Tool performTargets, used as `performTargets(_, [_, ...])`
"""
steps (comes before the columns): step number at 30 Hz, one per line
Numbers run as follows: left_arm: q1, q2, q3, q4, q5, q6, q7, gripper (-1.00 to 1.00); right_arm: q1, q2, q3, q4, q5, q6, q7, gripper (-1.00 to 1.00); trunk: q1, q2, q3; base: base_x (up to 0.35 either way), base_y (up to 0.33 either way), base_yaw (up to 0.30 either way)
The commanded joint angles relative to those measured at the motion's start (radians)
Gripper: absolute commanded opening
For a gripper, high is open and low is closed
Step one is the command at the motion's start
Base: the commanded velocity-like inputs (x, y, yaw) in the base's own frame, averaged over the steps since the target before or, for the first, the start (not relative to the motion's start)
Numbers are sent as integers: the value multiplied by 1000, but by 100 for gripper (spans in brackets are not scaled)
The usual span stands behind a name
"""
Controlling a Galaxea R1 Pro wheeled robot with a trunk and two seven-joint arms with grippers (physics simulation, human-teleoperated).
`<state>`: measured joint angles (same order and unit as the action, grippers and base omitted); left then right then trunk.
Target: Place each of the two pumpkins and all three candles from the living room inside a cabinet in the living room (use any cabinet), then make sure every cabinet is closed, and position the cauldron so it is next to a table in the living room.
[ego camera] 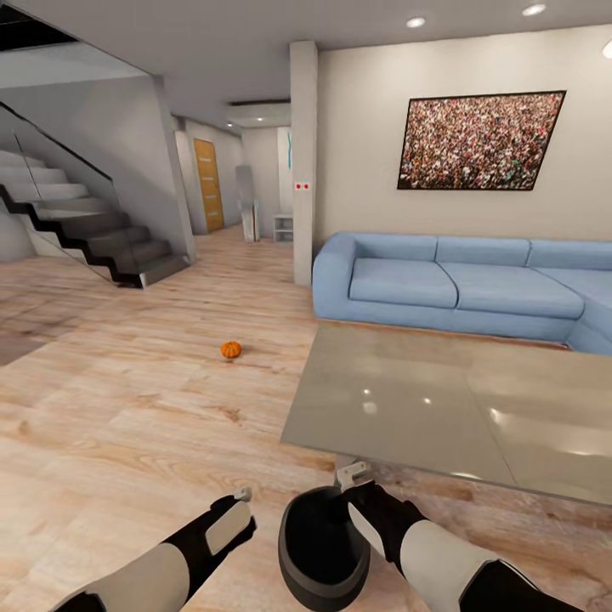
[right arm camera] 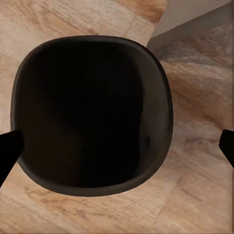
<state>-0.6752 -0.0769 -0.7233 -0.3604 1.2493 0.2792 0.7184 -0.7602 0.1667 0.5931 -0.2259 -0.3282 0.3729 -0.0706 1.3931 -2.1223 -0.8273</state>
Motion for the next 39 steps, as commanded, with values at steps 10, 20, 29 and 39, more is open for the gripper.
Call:
performTargets(10, [2, -4, 1, 159, -3, -5, -94, 100, 15, -1, 1, 37, 0, -4, -1, 100, -38, 70, 31, 0, 0, 0])
performTargets(20, [20, -7, 1, 250, -4, -8, -164, 100, 51, -6, 2, 170, 1, -88, 0, 100, -77, 140, 63, 0, 0, 0])
performTargets(29, [36, -9, 0, 263, -5, -27, -172, 100, 88, -10, 2, 177, 1, -101, -1, 100, -111, 203, 91, 0, 0, 0])
performTargets(39, [59, -12, -1, 264, -5, -48, -172, 100, 133, -22, 2, 200, 6, -153, -2, 100, -150, 273, 122, 0, 0, 0])
